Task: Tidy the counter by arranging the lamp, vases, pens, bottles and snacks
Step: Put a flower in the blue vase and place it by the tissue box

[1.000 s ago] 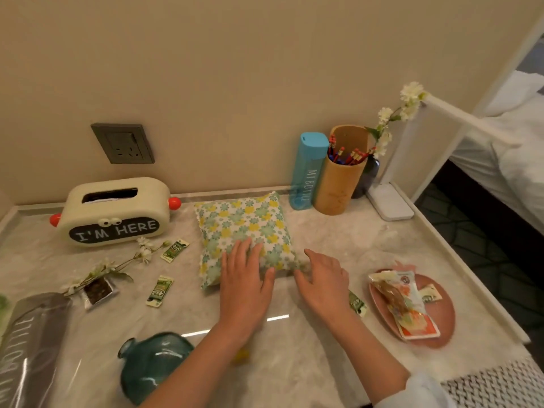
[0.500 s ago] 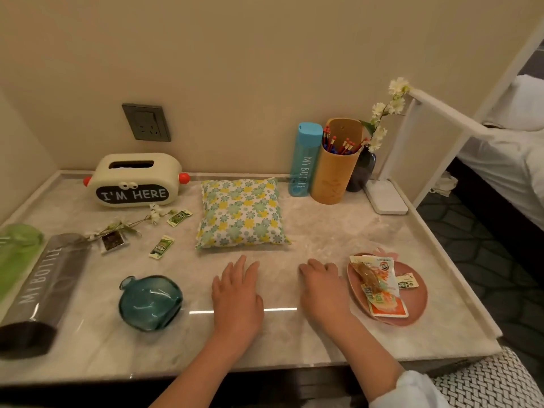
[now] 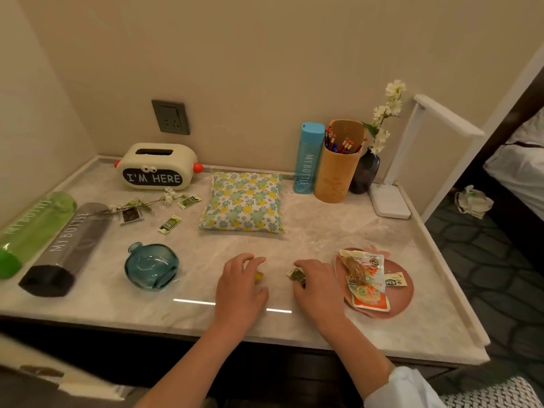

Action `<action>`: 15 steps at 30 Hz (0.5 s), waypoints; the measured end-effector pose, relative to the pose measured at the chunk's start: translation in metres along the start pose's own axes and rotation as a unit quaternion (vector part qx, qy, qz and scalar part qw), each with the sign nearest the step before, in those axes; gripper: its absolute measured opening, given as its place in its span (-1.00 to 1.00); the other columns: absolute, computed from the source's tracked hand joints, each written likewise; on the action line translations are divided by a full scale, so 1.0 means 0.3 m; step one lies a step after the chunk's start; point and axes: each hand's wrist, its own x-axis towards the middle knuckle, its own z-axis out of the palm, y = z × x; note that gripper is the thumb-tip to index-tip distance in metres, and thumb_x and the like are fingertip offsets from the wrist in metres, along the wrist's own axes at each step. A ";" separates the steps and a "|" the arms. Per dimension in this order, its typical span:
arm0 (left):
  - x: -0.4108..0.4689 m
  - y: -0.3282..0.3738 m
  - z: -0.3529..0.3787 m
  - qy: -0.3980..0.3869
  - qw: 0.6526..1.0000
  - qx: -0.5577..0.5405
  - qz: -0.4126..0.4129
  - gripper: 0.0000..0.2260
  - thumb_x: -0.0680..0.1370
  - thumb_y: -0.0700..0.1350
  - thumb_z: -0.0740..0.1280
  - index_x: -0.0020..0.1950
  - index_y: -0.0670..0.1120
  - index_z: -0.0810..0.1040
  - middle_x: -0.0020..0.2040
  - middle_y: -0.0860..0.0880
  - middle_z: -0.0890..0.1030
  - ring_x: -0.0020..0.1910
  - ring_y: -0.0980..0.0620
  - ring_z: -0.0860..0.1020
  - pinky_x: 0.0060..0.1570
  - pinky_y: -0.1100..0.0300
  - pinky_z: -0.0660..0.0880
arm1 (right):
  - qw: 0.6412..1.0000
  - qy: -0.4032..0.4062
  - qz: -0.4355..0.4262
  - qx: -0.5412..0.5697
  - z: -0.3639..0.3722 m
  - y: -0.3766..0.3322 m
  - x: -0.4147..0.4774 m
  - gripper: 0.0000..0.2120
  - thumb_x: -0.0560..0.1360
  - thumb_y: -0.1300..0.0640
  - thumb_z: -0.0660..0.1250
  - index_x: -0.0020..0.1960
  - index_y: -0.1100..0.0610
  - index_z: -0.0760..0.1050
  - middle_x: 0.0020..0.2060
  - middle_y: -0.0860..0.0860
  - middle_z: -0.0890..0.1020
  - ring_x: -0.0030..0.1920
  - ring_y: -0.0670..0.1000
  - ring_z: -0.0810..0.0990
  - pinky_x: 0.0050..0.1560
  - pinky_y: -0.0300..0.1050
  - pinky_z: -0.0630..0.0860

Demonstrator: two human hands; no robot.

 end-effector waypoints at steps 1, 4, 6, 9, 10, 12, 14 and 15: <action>-0.015 -0.002 0.007 0.003 0.999 0.041 -0.020 -0.58 0.48 0.01 0.34 0.34 0.10 0.43 0.31 0.08 0.37 0.29 0.02 0.35 0.23 0.18 0.37 | 1.000 -0.002 -0.003 -0.016 -0.003 0.002 -0.004 -0.63 0.51 0.10 0.28 0.31 -0.02 0.48 0.23 -0.08 0.56 0.22 0.01 0.47 0.25 -0.15 0.36; -0.046 0.017 0.036 0.008 0.998 0.063 -0.027 -0.68 0.55 -0.02 0.26 0.31 0.10 0.46 0.24 0.06 0.43 0.17 0.01 0.42 0.11 0.16 0.40 | 1.000 -0.021 -0.011 -0.009 -0.010 0.000 -0.007 -0.69 0.53 0.12 0.25 0.25 -0.01 0.51 0.16 -0.06 0.58 0.17 0.02 0.49 0.16 -0.14 0.42; -0.046 0.047 0.055 -0.007 1.000 0.019 -0.016 -0.69 0.58 -0.07 0.23 0.33 0.10 0.45 0.24 0.07 0.43 0.17 0.04 0.43 0.09 0.19 0.41 | 0.999 -0.031 -0.010 0.023 -0.019 0.002 -0.007 -0.73 0.49 0.14 0.28 0.16 -0.01 0.56 0.08 -0.06 0.61 0.11 -0.02 0.52 0.10 -0.18 0.43; -0.015 0.118 0.060 -0.002 0.992 -0.123 -0.031 -0.70 0.60 -0.08 0.23 0.33 0.09 0.45 0.21 0.09 0.47 0.20 0.08 0.45 0.13 0.21 0.42 | 0.994 0.015 0.005 0.104 -0.054 0.012 -0.016 -0.80 0.40 0.16 0.37 0.01 -0.01 0.61 -0.07 -0.12 0.65 -0.07 -0.12 0.56 0.08 -0.18 0.47; 0.000 0.153 0.061 0.005 0.985 -0.170 -0.029 -0.70 0.60 -0.09 0.24 0.33 0.10 0.46 0.20 0.11 0.47 0.20 0.11 0.45 0.15 0.23 0.41 | 0.991 0.053 0.006 0.125 -0.074 0.025 -0.019 -0.81 0.38 0.18 0.38 -0.03 -0.01 0.61 -0.11 -0.14 0.64 -0.11 -0.15 0.54 0.04 -0.19 0.47; 0.028 0.236 0.064 0.001 0.970 -0.240 -0.024 -0.69 0.60 -0.10 0.24 0.34 0.11 0.45 0.19 0.17 0.44 0.19 0.20 0.42 0.17 0.30 0.34 | 0.980 0.127 0.024 0.151 -0.130 0.058 -0.028 -0.81 0.37 0.21 0.40 -0.05 0.00 0.60 -0.12 -0.15 0.63 -0.10 -0.15 0.53 -0.02 -0.23 0.47; 0.063 0.326 0.077 -0.027 0.953 -0.299 -0.033 -0.65 0.59 -0.15 0.24 0.37 0.08 0.44 0.20 0.17 0.42 0.17 0.23 0.39 0.17 0.35 0.29 | 0.968 0.173 0.068 0.167 -0.192 0.113 -0.038 -0.85 0.40 0.16 0.42 -0.04 -0.01 0.58 -0.05 -0.12 0.62 0.02 -0.09 0.58 0.05 -0.21 0.47; 0.080 0.360 0.089 -0.048 0.942 -0.327 -0.047 -0.63 0.58 -0.17 0.25 0.38 0.07 0.44 0.22 0.15 0.42 0.18 0.22 0.40 0.19 0.35 0.30 | 0.964 0.186 0.097 0.164 -0.211 0.142 -0.044 -0.85 0.41 0.10 0.43 -0.04 -0.04 0.56 0.00 -0.12 0.61 0.08 -0.06 0.57 0.12 -0.18 0.45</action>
